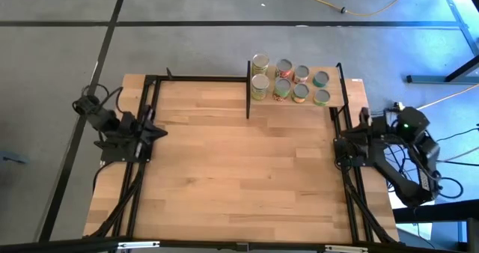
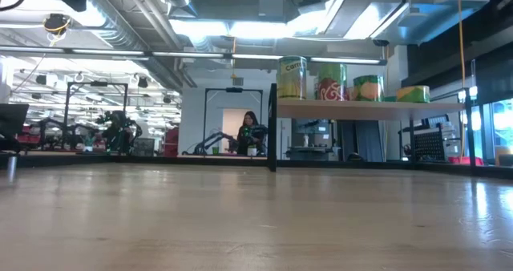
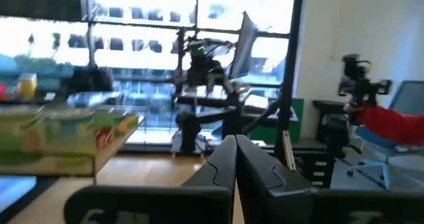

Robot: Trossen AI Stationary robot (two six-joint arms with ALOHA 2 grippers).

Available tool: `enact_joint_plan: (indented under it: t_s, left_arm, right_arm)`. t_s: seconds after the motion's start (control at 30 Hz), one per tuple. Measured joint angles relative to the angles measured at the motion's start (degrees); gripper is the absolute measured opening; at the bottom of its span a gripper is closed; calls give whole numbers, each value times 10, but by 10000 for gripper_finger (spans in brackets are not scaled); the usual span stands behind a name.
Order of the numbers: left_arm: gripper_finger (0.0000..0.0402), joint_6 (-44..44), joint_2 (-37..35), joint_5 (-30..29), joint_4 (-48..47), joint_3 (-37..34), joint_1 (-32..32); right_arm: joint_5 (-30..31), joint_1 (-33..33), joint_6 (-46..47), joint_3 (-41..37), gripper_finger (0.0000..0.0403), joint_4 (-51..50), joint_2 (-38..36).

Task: Pick and place cans onto a shelf
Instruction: Return to Home Position

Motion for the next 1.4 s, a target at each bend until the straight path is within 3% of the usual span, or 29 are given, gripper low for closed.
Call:
enact_joint_plan:
  t_s: [0.23, 0.47, 0.77, 1.03, 1.2, 1.4]
  left_arm:
    - [0, 40, 0, 38, 131, -79, 0]
    - [0, 24, 0, 39, 162, -120, 0]
    - [0, 13, 0, 38, 165, -122, 0]
    - [0, 11, 0, 21, 165, -122, 0]
    - [0, 9, 0, 14, 170, -122, 0]
    - [0, 12, 0, 14, 170, -122, 0]
  right_arm:
    - [-56, 0, 22, -84, 2, 106, -1]
    - [-60, 0, 38, -119, 1, 130, -1]
    - [-53, 0, 42, -113, 1, 136, -1]
    - [49, 0, 77, -113, 1, 143, -1]
    - [110, 0, 133, -115, 2, 250, -1]
    - [111, 0, 158, -192, 2, 399, -1]
